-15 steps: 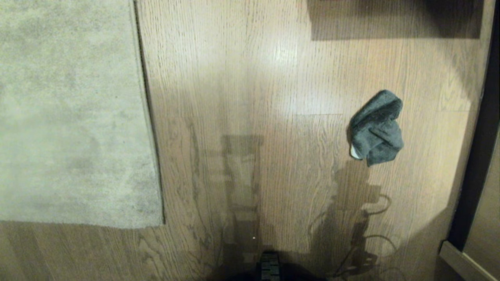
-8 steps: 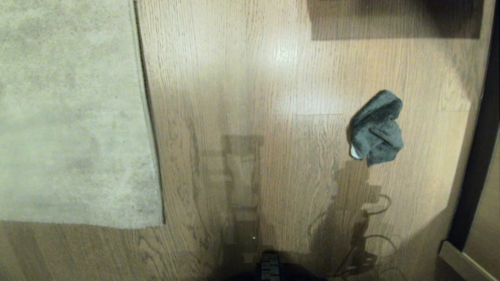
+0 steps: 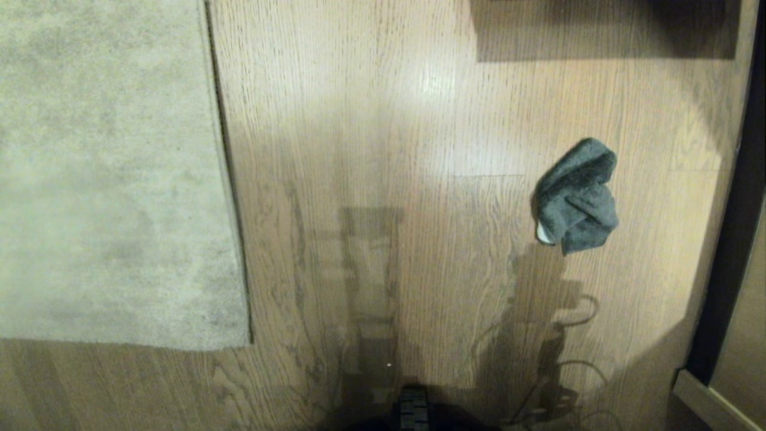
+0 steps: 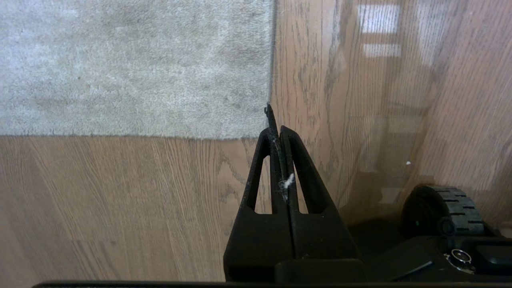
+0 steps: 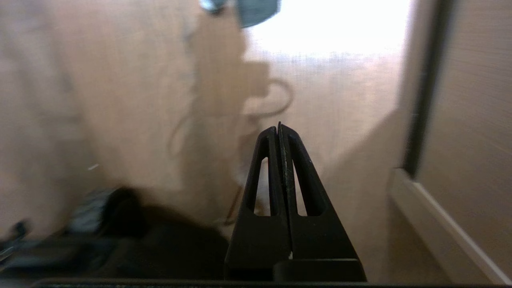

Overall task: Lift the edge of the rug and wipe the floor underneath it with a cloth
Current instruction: Pick up the rag

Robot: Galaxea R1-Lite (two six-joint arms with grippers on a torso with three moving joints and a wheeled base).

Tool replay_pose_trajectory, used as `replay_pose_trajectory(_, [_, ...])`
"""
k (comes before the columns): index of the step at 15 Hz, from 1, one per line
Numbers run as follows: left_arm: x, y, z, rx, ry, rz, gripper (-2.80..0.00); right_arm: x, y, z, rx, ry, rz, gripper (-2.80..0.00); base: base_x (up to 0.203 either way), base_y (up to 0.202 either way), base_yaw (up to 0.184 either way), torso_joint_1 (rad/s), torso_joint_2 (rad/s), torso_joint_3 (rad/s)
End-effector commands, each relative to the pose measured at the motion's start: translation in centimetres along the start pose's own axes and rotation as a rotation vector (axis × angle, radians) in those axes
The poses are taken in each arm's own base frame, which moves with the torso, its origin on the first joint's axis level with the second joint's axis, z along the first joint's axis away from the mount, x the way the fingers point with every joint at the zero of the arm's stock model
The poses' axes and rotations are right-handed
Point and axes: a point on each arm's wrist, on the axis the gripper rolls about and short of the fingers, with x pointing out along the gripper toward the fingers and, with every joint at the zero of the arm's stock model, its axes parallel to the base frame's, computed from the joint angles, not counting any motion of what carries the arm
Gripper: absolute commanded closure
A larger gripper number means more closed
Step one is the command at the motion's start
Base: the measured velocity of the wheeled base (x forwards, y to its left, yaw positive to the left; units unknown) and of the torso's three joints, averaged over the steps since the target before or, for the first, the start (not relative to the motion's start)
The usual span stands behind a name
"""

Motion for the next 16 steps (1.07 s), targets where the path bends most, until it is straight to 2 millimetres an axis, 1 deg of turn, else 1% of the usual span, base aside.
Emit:
replay_pose_trajectory(1, [0.0, 0.0, 0.0, -0.001, 0.0, 0.0, 0.0, 0.5, 0.2, 2.3, 0.002, 0.057, 0.051, 0.0, 0.0, 0.0, 0.0, 0.0, 0.0, 0.0])
replay_pose_trajectory(3, [0.0, 0.0, 0.0, -0.001, 0.0, 0.0, 0.0, 1.9, 0.4, 4.5, 0.006, 0.136, 0.116, 0.0, 0.0, 0.0, 0.0, 0.0, 0.0, 0.0])
replay_pose_trajectory(5, [0.0, 0.0, 0.0, -0.001, 0.0, 0.0, 0.0, 4.1, 0.6, 6.4, 0.009, 0.205, 0.164, 0.0, 0.0, 0.0, 0.0, 0.0, 0.0, 0.0])
replay_pose_trajectory(6, [0.0, 0.0, 0.0, -0.001, 0.0, 0.0, 0.0, 5.4, 0.7, 7.0, 0.011, 0.229, 0.192, 0.0, 0.0, 0.0, 0.0, 0.0, 0.0, 0.0])
replay_pose_trajectory(7, [0.0, 0.0, 0.0, -0.001, 0.0, 0.0, 0.0, 6.5, 0.8, 7.0, 0.014, 0.244, 0.226, 0.0, 0.0, 0.0, 0.0, 0.0, 0.0, 0.0])
replay_pose_trajectory(8, [0.0, 0.0, 0.0, -0.001, 0.0, 0.0, 0.0, 7.2, 0.9, 6.3, 0.018, 0.257, 0.264, 0.0, 0.0, 0.0, 0.0, 0.0, 0.0, 0.0])
replay_pose_trajectory(10, [0.0, 0.0, 0.0, -0.001, 0.0, 0.0, 0.0, 7.7, 0.9, 4.0, 0.036, 0.317, 0.306, 0.0, 0.0, 0.0, 0.0, 0.0, 0.0, 0.0])
replay_pose_trajectory(11, [0.0, 0.0, 0.0, -0.001, 0.0, 0.0, 0.0, 8.1, 0.9, 3.6, 0.044, 0.343, 0.318, 0.0, 0.0, 0.0, 0.0, 0.0, 0.0, 0.0])
replay_pose_trajectory(13, [0.0, 0.0, 0.0, -0.001, 0.0, 0.001, 0.0, 9.2, 1.0, 3.6, 0.054, 0.399, 0.322, 0.0, 0.0, 0.0, 0.0, 0.0, 0.0, 0.0])
replay_pose_trajectory(16, [0.0, 0.0, 0.0, -0.001, 0.0, 0.0, 0.0, 11.8, 1.0, 3.4, 0.063, 0.47, 0.318, 0.0, 0.0, 0.0, 0.0, 0.0, 0.0, 0.0])
